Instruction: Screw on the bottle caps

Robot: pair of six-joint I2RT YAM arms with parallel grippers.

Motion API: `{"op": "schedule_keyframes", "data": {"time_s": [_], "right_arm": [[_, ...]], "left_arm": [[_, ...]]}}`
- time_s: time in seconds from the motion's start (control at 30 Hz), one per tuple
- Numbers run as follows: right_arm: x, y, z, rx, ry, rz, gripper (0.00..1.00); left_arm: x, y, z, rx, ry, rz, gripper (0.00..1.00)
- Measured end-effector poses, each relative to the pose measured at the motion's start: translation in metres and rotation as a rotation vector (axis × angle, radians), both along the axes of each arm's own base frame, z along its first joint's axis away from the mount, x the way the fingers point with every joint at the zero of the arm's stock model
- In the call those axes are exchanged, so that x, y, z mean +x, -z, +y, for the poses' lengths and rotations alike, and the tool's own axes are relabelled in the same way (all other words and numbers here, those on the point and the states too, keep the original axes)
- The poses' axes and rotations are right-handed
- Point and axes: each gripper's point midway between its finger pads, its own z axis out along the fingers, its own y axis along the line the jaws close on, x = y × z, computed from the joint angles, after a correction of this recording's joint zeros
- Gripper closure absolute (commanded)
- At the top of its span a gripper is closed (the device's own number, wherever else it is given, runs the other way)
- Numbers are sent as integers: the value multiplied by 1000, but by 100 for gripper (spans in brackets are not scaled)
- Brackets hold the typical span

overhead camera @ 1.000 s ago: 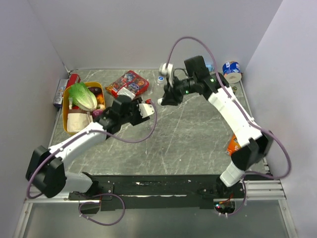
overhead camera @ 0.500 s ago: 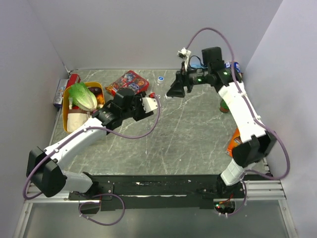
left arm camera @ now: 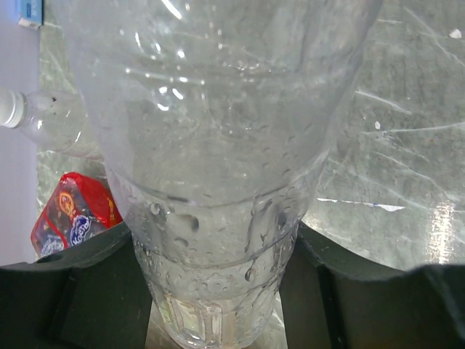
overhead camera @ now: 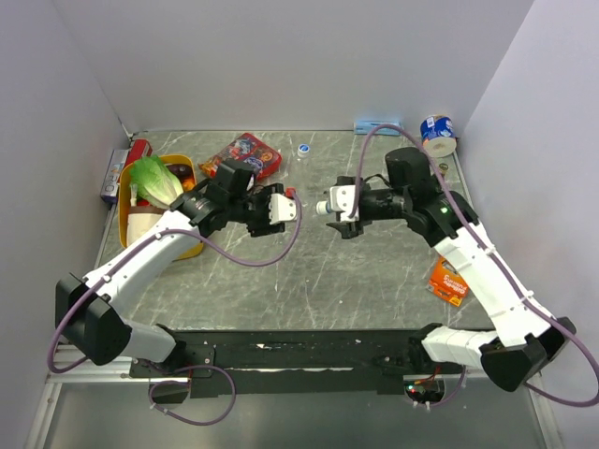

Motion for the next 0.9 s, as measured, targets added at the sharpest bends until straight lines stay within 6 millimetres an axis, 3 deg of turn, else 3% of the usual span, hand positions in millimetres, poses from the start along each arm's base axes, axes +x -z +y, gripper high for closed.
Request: {"op": "schedule_keyframes", "data": {"time_s": [0.07, 0.2, 0.53, 0.6, 0.83, 0.9], "right_arm": [[4, 4, 5, -17, -10, -23, 29], [6, 6, 12, -35, -32, -60, 40], [4, 6, 13, -42, -48, -78, 52], [3, 5, 12, -44, -48, -80, 58], [1, 8, 8, -58, -23, -49, 99], [6, 5, 8, -48, 20, 5, 100]], "left_arm": [[-2, 1, -1, 4, 14, -1, 99], [-5, 2, -2, 10, 31, 0, 99], [-7, 2, -5, 6, 33, -2, 99], [-5, 0, -6, 2, 31, -10, 99], [-3, 3, -9, -11, 11, -15, 99], [5, 0, -12, -31, -38, -51, 99]]}}
